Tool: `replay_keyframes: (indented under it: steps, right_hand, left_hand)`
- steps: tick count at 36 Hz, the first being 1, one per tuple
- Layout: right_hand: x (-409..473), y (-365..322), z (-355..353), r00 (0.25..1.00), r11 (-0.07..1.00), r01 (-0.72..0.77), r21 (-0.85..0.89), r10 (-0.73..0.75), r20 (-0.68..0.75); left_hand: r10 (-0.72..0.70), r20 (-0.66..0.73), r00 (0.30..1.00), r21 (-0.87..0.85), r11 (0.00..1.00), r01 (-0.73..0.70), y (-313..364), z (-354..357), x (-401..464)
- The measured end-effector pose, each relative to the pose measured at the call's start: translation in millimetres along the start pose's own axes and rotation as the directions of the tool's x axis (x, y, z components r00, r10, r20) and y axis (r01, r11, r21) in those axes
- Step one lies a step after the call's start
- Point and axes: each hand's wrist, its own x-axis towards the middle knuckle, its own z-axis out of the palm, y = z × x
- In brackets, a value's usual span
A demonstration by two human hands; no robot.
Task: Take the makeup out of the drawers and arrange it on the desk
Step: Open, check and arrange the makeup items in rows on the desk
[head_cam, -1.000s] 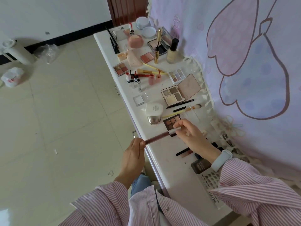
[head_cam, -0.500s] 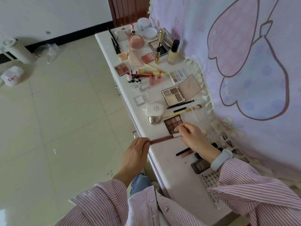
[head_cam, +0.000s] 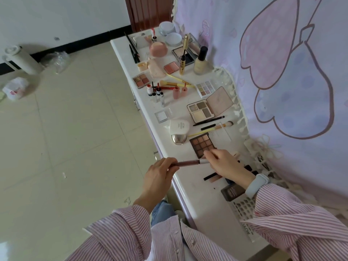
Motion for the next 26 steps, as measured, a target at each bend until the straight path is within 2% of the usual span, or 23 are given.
replay_keyframes:
  steps: [2, 5, 7, 10, 13, 20, 26]
  right_hand:
    - [-3.3, -3.0, -1.0, 0.997, 0.996, 0.067, 0.066, -0.069, 0.030]
    - [-5.7, -6.3, -3.4, 0.993, 0.975, 0.054, 0.216, -0.076, 0.094]
    - [-4.3, -7.9, -3.6, 0.994, 0.981, 0.013, 0.192, -0.032, 0.100]
    - [-1.6, -6.6, -0.3, 1.000, 0.981, -0.018, 0.194, 0.014, 0.020]
    - [0.2, -3.7, 0.9, 0.998, 0.982, 0.048, 0.181, -0.039, -0.052]
    - [-1.6, -7.2, -7.0, 0.999, 0.941, 0.030, 0.336, -0.036, 0.011]
    - [0.1, -7.2, -4.3, 0.994, 0.991, -0.105, 0.082, 0.102, 0.035]
  left_hand:
    - [-0.025, 0.000, 1.000, -0.013, 1.000, 0.025, -0.5, -1.1, -0.4]
    - [-0.043, -0.013, 0.999, -0.026, 0.999, 0.043, -2.0, -3.3, -0.3]
    - [-0.040, -0.006, 0.999, -0.017, 0.999, 0.040, -2.5, -2.8, -0.1]
    - [-0.021, 0.021, 1.000, -0.010, 1.000, 0.021, -2.5, 0.2, -1.1]
    - [-0.019, 0.017, 1.000, -0.027, 0.999, 0.019, -2.0, 2.6, -2.7]
    - [-0.029, 0.004, 1.000, -0.057, 0.998, 0.029, -6.2, 3.7, -0.4]
    - [-0.053, -0.001, 0.999, -0.147, 0.988, 0.052, -1.1, 3.6, 1.8]
